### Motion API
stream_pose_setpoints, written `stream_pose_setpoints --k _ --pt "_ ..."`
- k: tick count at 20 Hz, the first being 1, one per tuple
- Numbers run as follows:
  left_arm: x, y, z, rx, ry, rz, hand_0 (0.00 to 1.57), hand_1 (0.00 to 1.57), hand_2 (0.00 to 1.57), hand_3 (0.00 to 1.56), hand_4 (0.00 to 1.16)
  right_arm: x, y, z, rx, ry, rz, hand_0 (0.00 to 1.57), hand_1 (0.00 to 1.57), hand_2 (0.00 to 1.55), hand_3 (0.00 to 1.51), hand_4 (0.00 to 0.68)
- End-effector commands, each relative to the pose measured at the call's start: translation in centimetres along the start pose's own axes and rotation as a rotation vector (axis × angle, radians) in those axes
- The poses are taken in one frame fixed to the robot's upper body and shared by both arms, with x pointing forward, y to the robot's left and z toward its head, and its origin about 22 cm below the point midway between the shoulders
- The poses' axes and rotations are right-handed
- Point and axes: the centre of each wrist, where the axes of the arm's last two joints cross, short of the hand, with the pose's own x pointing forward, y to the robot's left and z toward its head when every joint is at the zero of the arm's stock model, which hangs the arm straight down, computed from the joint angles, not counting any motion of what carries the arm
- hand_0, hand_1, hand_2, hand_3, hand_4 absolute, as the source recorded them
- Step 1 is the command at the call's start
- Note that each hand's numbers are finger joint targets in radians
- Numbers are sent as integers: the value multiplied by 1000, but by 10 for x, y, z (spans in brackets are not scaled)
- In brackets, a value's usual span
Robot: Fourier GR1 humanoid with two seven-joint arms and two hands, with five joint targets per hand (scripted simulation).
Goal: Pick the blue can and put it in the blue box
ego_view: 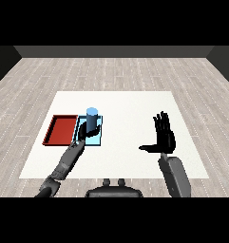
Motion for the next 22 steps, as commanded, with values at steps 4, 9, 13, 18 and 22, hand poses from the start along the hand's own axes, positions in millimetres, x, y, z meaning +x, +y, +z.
stream_pose_setpoints --k 4,9,13,18,22 --pt "-40 55 -10 125 214 -74 1571 1571 1571 1502 1090 1 -5 0 -39 6 43 0 0 0 0 0" --pt "-17 72 -49 129 305 -174 1571 1571 1571 1494 1054 -11 -27 16 -54 28 64 0 0 0 0 0" --pt "-41 81 -35 150 445 -241 1571 1571 1544 1401 992 -25 -19 -5 -73 65 12 0 0 0 0 0" --pt "-46 63 -33 108 551 -335 1571 1571 1467 1188 938 -42 -21 -6 -117 39 5 0 0 0 0 0" --pt "-65 38 -11 40 607 -354 1482 1482 1409 881 869 -41 -50 -9 -118 64 6 0 0 0 0 0"
